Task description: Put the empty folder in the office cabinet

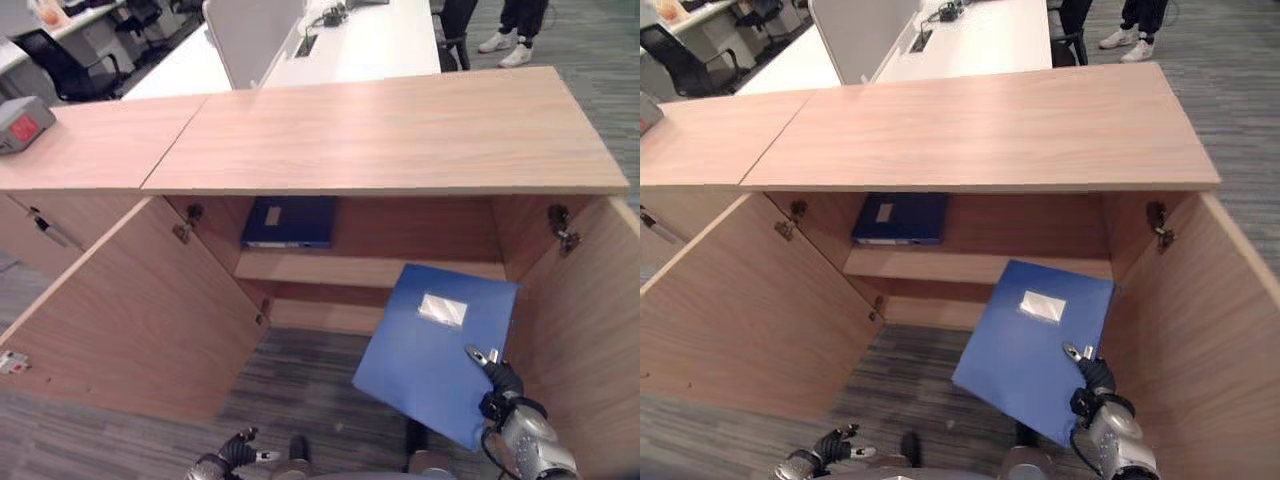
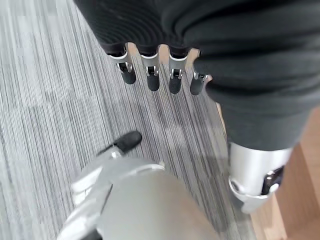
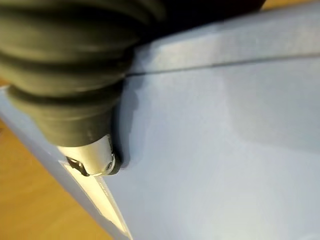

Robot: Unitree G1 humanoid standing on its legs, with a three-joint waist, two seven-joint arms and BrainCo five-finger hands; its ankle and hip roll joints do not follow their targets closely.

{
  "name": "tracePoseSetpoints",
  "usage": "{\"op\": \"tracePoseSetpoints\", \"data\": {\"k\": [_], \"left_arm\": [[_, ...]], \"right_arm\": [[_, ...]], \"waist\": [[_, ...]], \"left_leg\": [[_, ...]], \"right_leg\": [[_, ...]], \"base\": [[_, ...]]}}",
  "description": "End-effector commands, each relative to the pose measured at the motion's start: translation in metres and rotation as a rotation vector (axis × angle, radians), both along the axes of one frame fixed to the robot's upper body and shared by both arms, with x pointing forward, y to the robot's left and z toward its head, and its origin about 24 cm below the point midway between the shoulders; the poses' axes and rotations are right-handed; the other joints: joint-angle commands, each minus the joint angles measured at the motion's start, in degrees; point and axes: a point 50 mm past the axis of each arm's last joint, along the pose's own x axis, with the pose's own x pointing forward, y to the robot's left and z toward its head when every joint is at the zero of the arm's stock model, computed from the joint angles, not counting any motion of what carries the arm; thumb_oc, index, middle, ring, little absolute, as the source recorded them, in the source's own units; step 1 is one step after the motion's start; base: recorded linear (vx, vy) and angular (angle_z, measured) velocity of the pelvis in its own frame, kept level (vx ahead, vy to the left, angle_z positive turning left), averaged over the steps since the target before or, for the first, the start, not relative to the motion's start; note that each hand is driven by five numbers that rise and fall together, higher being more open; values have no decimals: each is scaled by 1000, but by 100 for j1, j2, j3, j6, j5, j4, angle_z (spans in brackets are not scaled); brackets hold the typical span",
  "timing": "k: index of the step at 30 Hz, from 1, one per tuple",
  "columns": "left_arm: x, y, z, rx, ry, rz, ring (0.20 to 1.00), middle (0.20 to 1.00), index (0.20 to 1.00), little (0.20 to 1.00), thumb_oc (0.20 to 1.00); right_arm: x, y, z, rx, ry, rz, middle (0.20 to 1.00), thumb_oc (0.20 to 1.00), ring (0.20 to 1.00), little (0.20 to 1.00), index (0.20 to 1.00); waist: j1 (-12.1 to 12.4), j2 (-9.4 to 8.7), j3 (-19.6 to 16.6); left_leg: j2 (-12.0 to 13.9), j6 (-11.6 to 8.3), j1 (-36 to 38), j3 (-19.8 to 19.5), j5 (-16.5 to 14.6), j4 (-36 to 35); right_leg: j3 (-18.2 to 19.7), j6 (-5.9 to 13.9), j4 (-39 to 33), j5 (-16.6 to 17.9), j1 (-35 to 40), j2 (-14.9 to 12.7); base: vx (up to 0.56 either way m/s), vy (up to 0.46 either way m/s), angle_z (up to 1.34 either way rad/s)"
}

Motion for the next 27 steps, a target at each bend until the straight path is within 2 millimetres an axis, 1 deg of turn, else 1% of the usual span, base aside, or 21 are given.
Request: {"op": "tracePoseSetpoints", "data": {"k": [1,3,4,5,7,11,13,15,16,17,18,19,20,21,22,23,24,25,27], "left_arm": [[8,9,5,45,-31,-36,1000,1000,1000,1000,1000],[7,10,5,54,-26,-41,1000,1000,1000,1000,1000],[6,13,5,65,-22,-43,1000,1000,1000,1000,1000],[6,13,5,65,-23,-43,1000,1000,1000,1000,1000],[7,16,6,71,-24,-37,1000,1000,1000,1000,1000],[10,19,8,81,-30,-41,1000,1000,1000,1000,1000],[16,19,11,79,-53,-54,1000,1000,1000,1000,1000],[25,20,15,75,-82,-64,1000,1000,1000,1000,1000],[25,20,15,75,-82,-64,1000,1000,1000,1000,1000],[35,23,21,73,-121,-72,1000,1000,1000,1000,1000],[40,24,25,70,-145,-74,1000,1000,1000,1000,1000],[41,27,27,73,-154,-71,1000,1000,1000,1000,1000],[39,30,29,75,-165,-58,1000,1000,1000,1000,1000],[41,30,29,74,-168,-57,1000,1000,1000,1000,1000],[38,31,29,77,-164,-56,1000,1000,1000,1000,1000],[37,30,28,72,-162,-49,1000,1000,1000,1000,1000],[36,29,27,67,-165,-41,1000,1000,1000,1000,1000],[38,28,28,66,-170,-41,1000,1000,1000,1000,1000],[39,28,28,63,-167,-38,1000,1000,1000,1000,1000]], "right_arm": [[45,10,34,94,-228,-57,200,200,200,200,200],[58,14,41,119,-261,-81,200,200,200,200,200],[70,16,49,157,-297,-120,200,200,200,200,200],[71,16,49,158,-297,-121,200,200,200,200,200],[82,17,58,192,-342,-158,200,200,200,200,200],[107,15,83,266,-442,-260,200,200,200,200,200],[118,11,95,307,-488,-326,200,200,200,200,200],[127,4,107,334,-531,-384,200,200,200,200,200],[127,4,107,334,-531,-384,200,200,200,200,200],[138,-3,125,360,-587,-432,200,200,200,200,200],[143,-5,133,373,-616,-447,200,200,200,200,200],[147,-4,139,383,-634,-455,200,200,200,200,200],[158,-8,156,394,-668,-473,200,200,200,200,200],[159,-9,157,394,-672,-472,200,200,200,200,200],[161,-11,157,404,-662,-495,200,200,200,200,200],[164,-13,159,427,-657,-521,200,200,200,200,200],[169,-15,167,452,-672,-547,200,200,200,200,200],[172,-19,171,465,-671,-571,200,200,200,200,200],[176,-28,185,477,-709,-608,200,200,200,200,200]], "waist": [[72,-220,-201],[131,-273,-210],[207,-327,-214],[212,-334,-213],[267,-377,-209],[379,-475,-182],[437,-497,-144],[493,-510,-102],[493,-510,-102],[533,-480,15],[561,-445,85],[569,-382,152],[626,-206,308],[635,-198,312],[654,-138,314],[652,-119,306],[653,-152,324],[640,-195,372],[607,-264,431]], "left_leg": [[319,-241,-263,-199,185,198],[230,-167,-242,-178,89,171],[131,-89,-247,-168,-1,162],[125,-85,-249,-163,-4,164],[44,-24,-265,-160,-76,168],[-153,101,-370,-213,-221,192],[-252,162,-474,-259,-277,238],[-336,243,-561,-304,-335,282],[-336,243,-561,-304,-335,282],[-384,359,-594,-336,-351,257],[-376,408,-582,-317,-350,205],[-333,427,-527,-293,-359,162],[-200,428,-341,-143,-470,102],[-195,427,-366,-134,-432,91],[-146,415,-303,-87,-468,74],[-137,392,-215,-58,-533,74],[-208,369,-123,-41,-629,74],[-305,368,-51,-56,-697,74],[-465,321,40,-103,-803,74]], "right_leg": [[-44,413,104,-784,711,-274],[6,478,122,-738,664,-361],[38,551,132,-684,613,-462],[43,555,133,-684,608,-469],[63,616,132,-639,565,-560],[91,771,128,-503,440,-773],[97,835,177,-456,365,-857],[161,842,419,-481,189,-914],[161,842,419,-481,189,-914],[230,842,966,-519,-133,-881],[253,842,1341,-535,-358,-808],[204,842,1717,-459,-576,-769],[-165,842,2735,-151,-1171,-827],[-154,842,2733,-108,-1208,-818],[-372,842,2913,4,-1337,-860],[-534,842,2952,83,-1466,-917],[-682,842,2720,115,-1538,-999],[-810,842,2297,129,-1472,-1024],[-1027,842,1538,224,-1517,-1012]], "base": [[75,171,0],[61,204,2],[48,187,5],[36,173,2],[27,138,-1],[10,167,0],[-21,139,2],[-23,105,8],[-65,145,9],[-98,148,1],[-113,199,-2],[-88,200,-9],[-68,150,-17],[-46,113,-42],[34,7,-67],[131,2,-59],[198,-24,-42],[220,-35,-16],[175,-58,-11]]}}
